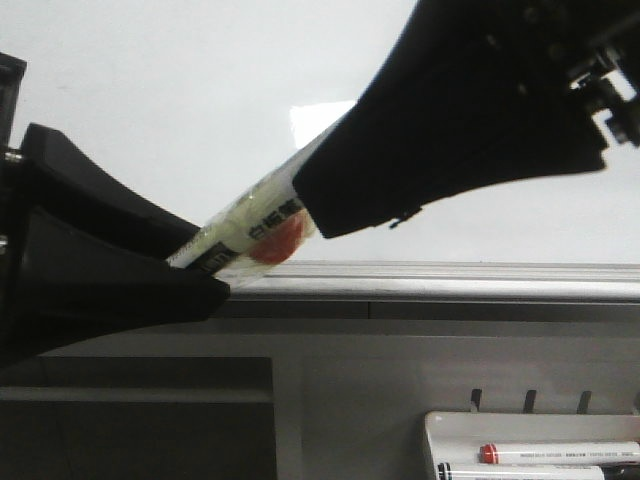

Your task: Write number 2 on whiteboard

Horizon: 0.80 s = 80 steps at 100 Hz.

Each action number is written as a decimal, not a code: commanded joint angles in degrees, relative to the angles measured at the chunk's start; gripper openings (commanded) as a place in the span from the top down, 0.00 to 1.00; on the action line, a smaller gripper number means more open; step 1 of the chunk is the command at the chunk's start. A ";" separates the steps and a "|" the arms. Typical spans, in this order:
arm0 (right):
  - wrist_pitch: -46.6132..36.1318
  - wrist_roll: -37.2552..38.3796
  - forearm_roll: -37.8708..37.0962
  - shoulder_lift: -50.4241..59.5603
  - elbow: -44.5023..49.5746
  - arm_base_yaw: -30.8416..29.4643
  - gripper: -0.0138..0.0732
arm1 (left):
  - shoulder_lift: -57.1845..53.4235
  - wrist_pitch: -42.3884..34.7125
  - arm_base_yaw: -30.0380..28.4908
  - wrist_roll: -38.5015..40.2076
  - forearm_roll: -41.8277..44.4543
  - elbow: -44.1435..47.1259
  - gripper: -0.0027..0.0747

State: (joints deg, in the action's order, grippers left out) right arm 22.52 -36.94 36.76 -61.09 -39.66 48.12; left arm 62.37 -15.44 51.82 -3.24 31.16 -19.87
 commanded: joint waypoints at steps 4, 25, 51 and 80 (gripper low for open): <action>-5.21 -0.53 1.07 1.46 -1.92 -0.12 0.92 | -0.70 -4.75 0.26 0.66 -1.26 -1.37 0.85; -4.92 -0.53 1.07 1.46 -1.92 -0.12 0.92 | -0.70 -4.78 0.26 0.66 -1.79 -1.37 0.41; -5.88 -0.53 0.88 1.46 -1.92 -0.12 0.92 | -3.10 -4.87 0.26 0.66 -1.79 -1.37 0.39; -10.77 -0.53 -1.70 2.40 -1.92 -1.50 0.92 | -17.08 0.80 -1.70 0.66 -8.97 -1.37 0.36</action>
State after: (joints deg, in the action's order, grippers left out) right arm 16.75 -37.03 35.30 -60.23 -39.66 47.71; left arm 49.56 -13.76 51.04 -3.26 25.26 -19.87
